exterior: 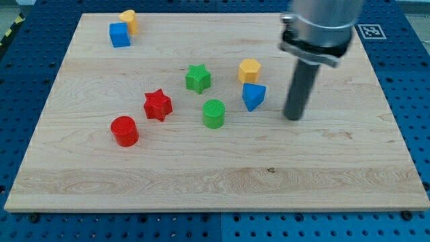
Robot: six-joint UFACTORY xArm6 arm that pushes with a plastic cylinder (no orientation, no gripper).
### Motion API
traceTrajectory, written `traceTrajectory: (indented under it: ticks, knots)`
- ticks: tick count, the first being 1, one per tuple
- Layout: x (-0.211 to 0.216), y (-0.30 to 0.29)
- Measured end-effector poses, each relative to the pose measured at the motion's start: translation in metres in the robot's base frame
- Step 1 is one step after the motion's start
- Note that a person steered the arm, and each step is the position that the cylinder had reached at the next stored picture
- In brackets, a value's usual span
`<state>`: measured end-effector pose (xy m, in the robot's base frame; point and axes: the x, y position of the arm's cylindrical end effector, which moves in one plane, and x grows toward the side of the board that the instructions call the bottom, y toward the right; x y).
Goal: Slide the blue cube to the top left of the green star
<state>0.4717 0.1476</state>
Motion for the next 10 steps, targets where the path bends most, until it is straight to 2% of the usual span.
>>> traceTrajectory:
  ticks: [1, 2, 3, 4, 5, 7, 8, 9, 10]
  knots:
    - [-0.025, 0.037]
    - [-0.073, 0.038]
    - [-0.121, 0.016]
    - [-0.156, -0.057]
    - [-0.162, -0.144]
    - [-0.146, -0.311]
    - [-0.156, -0.399]
    - [-0.227, -0.419]
    - [-0.246, -0.418]
